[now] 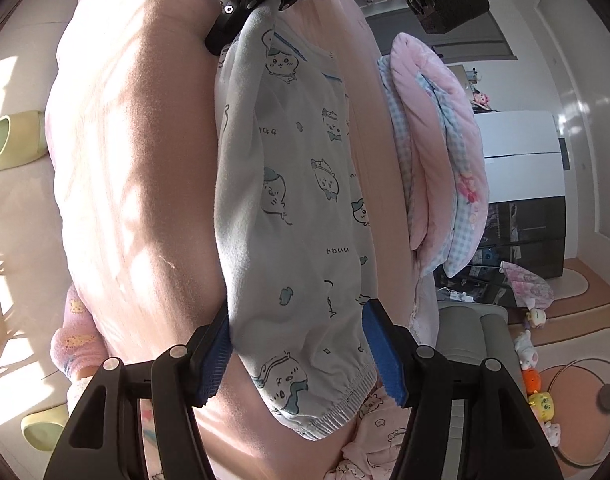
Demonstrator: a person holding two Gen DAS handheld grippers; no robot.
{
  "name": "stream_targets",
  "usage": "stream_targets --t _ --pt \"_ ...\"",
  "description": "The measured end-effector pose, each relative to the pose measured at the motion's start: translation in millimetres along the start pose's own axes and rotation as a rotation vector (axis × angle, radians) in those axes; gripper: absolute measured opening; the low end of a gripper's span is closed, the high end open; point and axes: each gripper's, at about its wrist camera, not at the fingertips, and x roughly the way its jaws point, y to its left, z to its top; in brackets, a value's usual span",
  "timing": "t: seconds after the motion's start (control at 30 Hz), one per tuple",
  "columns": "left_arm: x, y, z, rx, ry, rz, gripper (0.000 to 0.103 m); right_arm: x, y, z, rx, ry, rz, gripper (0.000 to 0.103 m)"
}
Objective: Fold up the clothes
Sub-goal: 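Hold the pants stretched between both grippers and lower them onto the bed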
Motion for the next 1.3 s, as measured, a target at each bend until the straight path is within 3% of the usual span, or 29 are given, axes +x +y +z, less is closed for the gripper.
stream_targets --t 0.17,0.27,0.3,0.47,0.7,1.0,1.17,1.3 --pt "3 2 5 -0.010 0.001 0.001 0.018 6 1 -1 0.048 0.013 0.091 0.031" --pt "1 4 -3 -0.016 -0.017 0.018 0.018 5 15 0 0.007 0.011 0.088 0.013" --pt "1 3 -5 -0.018 -0.023 0.025 0.018 5 21 1 -0.022 0.011 0.074 0.012" --pt "3 5 -6 -0.037 -0.034 0.018 0.018 3 32 2 -0.090 0.011 0.036 0.010" --pt "6 4 -3 -0.012 -0.021 0.018 0.019 9 6 4 0.002 0.042 0.191 0.010" --pt "9 3 -6 -0.053 -0.043 0.029 0.019 13 -12 6 0.084 0.083 0.304 0.010" --pt "14 -9 1 -0.029 0.007 0.112 0.019 14 -22 6 0.104 0.103 0.345 0.009" --pt "20 -24 7 0.072 0.057 0.202 0.020 16 -30 5 0.121 0.115 0.372 0.009"
